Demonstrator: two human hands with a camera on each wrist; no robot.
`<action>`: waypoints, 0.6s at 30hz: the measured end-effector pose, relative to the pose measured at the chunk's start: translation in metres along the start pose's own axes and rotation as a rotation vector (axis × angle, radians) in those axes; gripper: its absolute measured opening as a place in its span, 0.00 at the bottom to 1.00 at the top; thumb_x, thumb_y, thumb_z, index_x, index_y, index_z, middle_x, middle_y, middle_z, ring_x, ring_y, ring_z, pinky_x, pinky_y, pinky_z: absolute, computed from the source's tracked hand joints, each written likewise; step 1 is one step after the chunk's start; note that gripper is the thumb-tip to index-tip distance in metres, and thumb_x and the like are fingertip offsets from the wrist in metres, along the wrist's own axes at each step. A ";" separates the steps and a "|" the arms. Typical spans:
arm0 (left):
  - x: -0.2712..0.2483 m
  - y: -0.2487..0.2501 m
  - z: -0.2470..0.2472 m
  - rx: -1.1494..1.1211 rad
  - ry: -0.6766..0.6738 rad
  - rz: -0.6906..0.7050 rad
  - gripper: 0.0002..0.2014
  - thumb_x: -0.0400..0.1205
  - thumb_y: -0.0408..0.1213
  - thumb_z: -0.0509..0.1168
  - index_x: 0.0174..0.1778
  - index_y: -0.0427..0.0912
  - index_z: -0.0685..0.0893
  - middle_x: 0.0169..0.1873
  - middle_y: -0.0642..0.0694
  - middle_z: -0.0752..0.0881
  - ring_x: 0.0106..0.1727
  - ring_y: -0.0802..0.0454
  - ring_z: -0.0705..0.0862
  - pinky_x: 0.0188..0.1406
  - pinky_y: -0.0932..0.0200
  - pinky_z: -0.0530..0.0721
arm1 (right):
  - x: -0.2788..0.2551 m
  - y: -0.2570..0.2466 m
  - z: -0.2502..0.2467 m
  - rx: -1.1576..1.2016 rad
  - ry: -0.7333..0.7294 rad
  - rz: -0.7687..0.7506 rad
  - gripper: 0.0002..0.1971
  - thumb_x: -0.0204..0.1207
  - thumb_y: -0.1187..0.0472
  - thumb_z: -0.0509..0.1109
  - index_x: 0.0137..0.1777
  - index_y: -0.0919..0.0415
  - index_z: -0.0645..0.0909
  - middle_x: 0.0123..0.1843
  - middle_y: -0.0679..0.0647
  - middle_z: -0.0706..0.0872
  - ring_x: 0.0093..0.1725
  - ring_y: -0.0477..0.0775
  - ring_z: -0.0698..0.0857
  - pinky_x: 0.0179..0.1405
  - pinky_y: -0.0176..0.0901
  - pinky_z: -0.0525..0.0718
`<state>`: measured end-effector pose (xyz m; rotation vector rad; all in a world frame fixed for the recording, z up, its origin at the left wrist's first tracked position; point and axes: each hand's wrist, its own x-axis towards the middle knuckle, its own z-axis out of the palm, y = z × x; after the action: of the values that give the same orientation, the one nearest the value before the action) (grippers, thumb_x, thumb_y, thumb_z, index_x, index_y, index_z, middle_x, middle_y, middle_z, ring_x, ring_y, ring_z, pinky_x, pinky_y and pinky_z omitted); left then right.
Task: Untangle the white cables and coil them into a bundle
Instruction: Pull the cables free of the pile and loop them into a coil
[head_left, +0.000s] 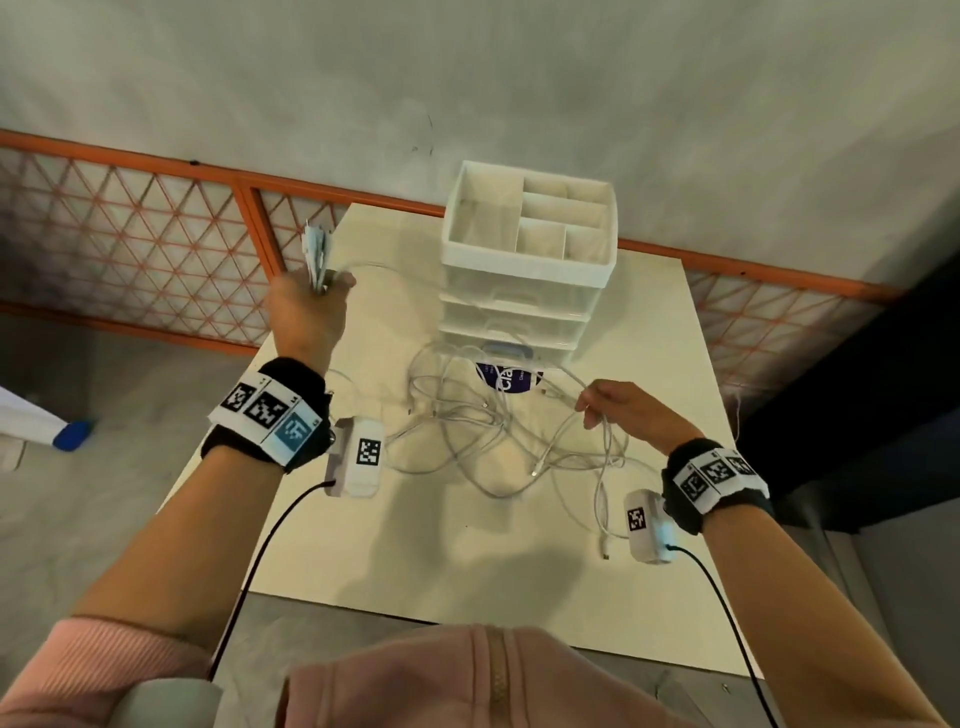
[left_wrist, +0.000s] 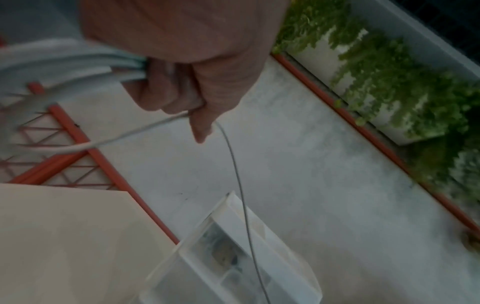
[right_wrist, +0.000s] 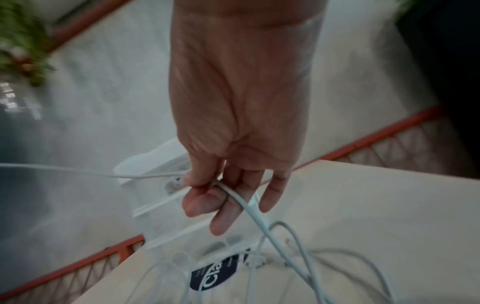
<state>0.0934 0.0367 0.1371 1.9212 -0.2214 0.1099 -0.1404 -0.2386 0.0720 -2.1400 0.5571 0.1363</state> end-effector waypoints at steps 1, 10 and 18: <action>-0.003 -0.002 0.004 0.067 -0.018 -0.038 0.11 0.78 0.35 0.70 0.52 0.31 0.84 0.27 0.49 0.75 0.25 0.57 0.72 0.32 0.57 0.77 | 0.003 -0.007 0.000 -0.022 0.007 -0.018 0.13 0.85 0.61 0.57 0.43 0.59 0.81 0.31 0.53 0.83 0.35 0.50 0.81 0.45 0.41 0.77; -0.054 0.033 0.046 0.044 -0.659 0.288 0.11 0.81 0.43 0.66 0.51 0.40 0.88 0.31 0.52 0.88 0.29 0.65 0.79 0.32 0.72 0.73 | 0.013 -0.113 0.008 -0.133 -0.155 -0.275 0.14 0.82 0.53 0.62 0.52 0.58 0.87 0.23 0.47 0.75 0.26 0.44 0.74 0.33 0.34 0.74; -0.045 0.030 0.042 0.151 -0.555 0.413 0.12 0.86 0.44 0.58 0.42 0.42 0.78 0.27 0.48 0.78 0.28 0.56 0.74 0.28 0.69 0.70 | 0.021 -0.099 0.012 -0.013 -0.202 -0.225 0.13 0.84 0.55 0.61 0.40 0.57 0.81 0.29 0.50 0.78 0.35 0.49 0.80 0.39 0.33 0.77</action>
<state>0.0417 -0.0084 0.1414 1.9964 -1.0058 -0.1412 -0.0768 -0.1863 0.1328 -2.1542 0.1973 0.2282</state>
